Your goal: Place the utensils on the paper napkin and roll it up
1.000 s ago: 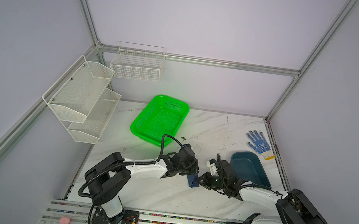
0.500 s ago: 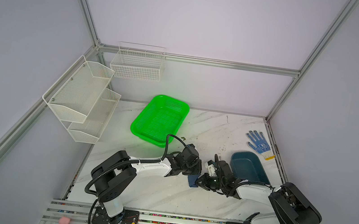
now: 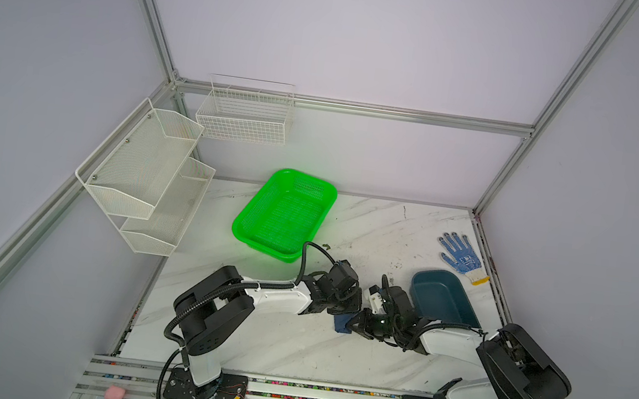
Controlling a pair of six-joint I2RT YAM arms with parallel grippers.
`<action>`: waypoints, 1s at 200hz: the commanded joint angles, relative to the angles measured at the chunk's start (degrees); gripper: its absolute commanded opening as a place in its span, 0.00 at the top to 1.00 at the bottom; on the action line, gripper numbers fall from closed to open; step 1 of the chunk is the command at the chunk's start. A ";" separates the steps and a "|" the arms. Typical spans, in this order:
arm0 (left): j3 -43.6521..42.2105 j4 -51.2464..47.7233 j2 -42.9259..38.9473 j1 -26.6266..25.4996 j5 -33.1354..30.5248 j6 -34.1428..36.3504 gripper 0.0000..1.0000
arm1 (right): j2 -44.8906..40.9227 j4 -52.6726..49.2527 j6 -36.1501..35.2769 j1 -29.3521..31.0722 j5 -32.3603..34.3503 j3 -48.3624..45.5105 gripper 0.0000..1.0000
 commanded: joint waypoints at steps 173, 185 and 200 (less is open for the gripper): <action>6.27 1.49 0.99 -0.44 0.82 -0.53 1.00 | -12.78 3.55 8.89 1.04 8.09 -4.50 0.27; 6.26 1.51 1.09 -0.48 0.91 -0.58 1.00 | -11.86 3.50 8.52 1.03 9.90 -4.23 0.27; 6.41 1.57 1.21 -0.45 1.08 -0.58 1.00 | -9.38 4.34 7.98 1.04 9.55 -3.34 0.27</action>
